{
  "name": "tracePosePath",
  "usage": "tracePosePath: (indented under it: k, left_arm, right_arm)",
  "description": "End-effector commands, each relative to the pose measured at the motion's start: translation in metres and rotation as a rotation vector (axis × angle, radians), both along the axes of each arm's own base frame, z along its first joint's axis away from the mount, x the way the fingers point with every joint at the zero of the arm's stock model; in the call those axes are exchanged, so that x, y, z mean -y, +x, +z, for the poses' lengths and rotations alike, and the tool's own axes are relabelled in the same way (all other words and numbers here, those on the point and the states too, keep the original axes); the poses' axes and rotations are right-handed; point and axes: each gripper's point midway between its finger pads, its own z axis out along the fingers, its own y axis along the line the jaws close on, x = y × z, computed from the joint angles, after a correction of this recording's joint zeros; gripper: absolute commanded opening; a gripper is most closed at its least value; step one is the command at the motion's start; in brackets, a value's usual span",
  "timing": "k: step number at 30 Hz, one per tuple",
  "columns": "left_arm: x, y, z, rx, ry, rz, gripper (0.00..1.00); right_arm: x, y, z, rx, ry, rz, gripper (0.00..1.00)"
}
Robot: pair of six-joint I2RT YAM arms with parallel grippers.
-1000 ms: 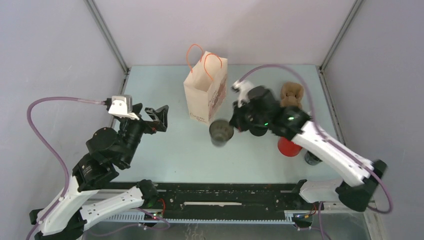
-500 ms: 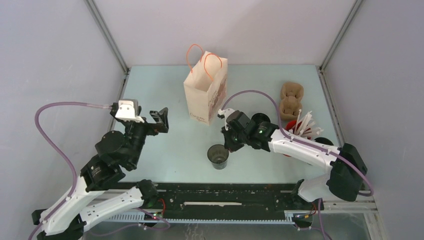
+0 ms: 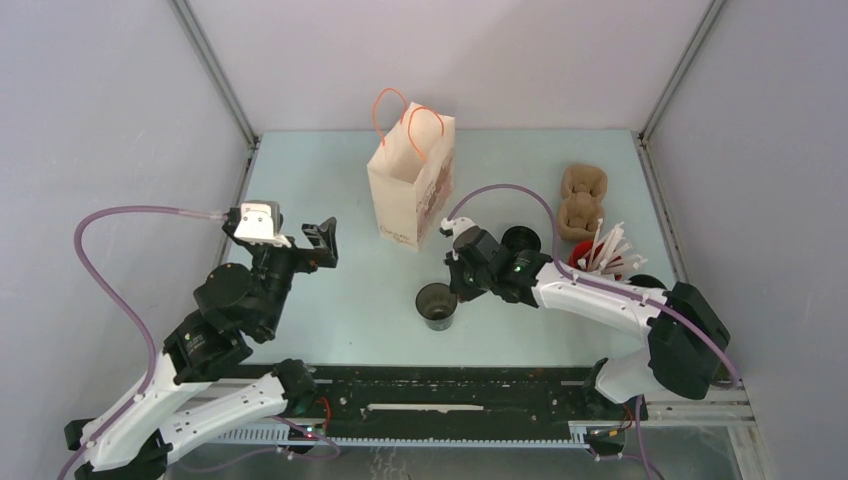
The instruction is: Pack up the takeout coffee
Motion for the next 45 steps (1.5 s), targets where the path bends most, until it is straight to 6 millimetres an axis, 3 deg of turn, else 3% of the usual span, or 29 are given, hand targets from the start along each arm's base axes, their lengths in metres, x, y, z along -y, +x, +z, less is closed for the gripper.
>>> tracePosePath:
  k: [1,3,6,10,14,18,21,26,32,39,45]
  left_arm:
    - [-0.001,0.002,0.001,0.016,0.014,0.015,1.00]
    - [-0.002,0.002,0.001,0.016,0.011,0.015,1.00]
    - [-0.005,0.000,0.002,0.022,0.002,0.020,1.00]
    - [-0.008,-0.002,0.003,0.028,-0.009,0.023,1.00]
    - [-0.008,-0.002,0.004,0.030,-0.015,0.017,1.00]
    - [-0.004,-0.002,0.004,0.029,-0.015,0.004,1.00]
    - [-0.004,-0.001,0.003,0.025,-0.010,0.006,1.00]
    - [-0.003,0.000,0.001,0.021,-0.003,0.008,1.00]
    - [0.001,0.001,-0.001,0.015,0.007,-0.001,1.00]
    - [0.005,0.002,-0.003,0.009,0.018,-0.011,1.00]
    - [0.003,0.004,-0.004,0.008,0.032,0.003,1.00]
  right_arm:
    - [-0.007,0.007,0.003,0.028,0.040,-0.038,0.02]
    - [-0.007,0.007,0.003,0.026,0.040,-0.040,0.10]
    - [-0.005,0.005,0.008,0.030,0.047,-0.041,0.30]
    - [0.008,0.003,0.029,0.059,0.057,-0.062,0.53]
    - [0.047,0.022,0.059,0.133,0.055,-0.163,0.68]
    - [0.088,0.058,0.064,0.138,0.009,-0.254,0.76]
    - [0.113,0.078,0.050,0.093,-0.060,-0.302,0.77]
    - [0.129,0.101,0.033,0.062,-0.129,-0.320,0.73]
    - [0.127,0.116,0.020,0.051,-0.178,-0.309,0.70]
    - [0.127,0.125,0.014,0.057,-0.197,-0.308,0.53]
    - [0.127,0.127,0.006,0.033,-0.220,-0.297,0.44]
